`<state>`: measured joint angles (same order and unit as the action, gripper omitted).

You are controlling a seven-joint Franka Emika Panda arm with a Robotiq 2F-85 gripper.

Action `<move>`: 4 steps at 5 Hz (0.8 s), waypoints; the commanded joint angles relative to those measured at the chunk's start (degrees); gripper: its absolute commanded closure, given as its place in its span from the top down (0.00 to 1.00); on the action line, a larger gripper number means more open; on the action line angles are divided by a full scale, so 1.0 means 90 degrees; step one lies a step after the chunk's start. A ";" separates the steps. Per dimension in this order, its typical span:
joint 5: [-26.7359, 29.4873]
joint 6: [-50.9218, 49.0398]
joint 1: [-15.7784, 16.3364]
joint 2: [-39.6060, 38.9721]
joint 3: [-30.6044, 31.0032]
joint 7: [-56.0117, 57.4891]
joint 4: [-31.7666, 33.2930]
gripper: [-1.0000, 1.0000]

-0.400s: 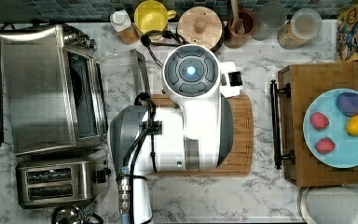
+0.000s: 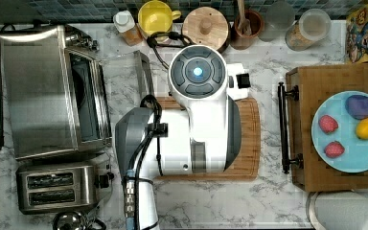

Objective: Close the oven.

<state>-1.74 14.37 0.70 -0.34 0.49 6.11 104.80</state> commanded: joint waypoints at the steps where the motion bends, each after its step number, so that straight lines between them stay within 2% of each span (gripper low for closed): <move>1: 0.1348 0.0433 -0.0304 -0.0484 -0.0202 0.3118 -0.0056 0.00; 2: 0.1929 0.0620 -0.0393 -0.0872 -0.0323 0.4474 -0.0164 0.00; 3: 0.2846 0.0973 -0.0522 -0.0862 -0.0372 0.6146 0.0115 0.00; 4: 0.3919 0.0811 -0.0610 -0.0820 -0.0510 0.7405 0.0327 0.00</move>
<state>31.25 22.26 -2.37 -10.76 -4.29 69.66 105.64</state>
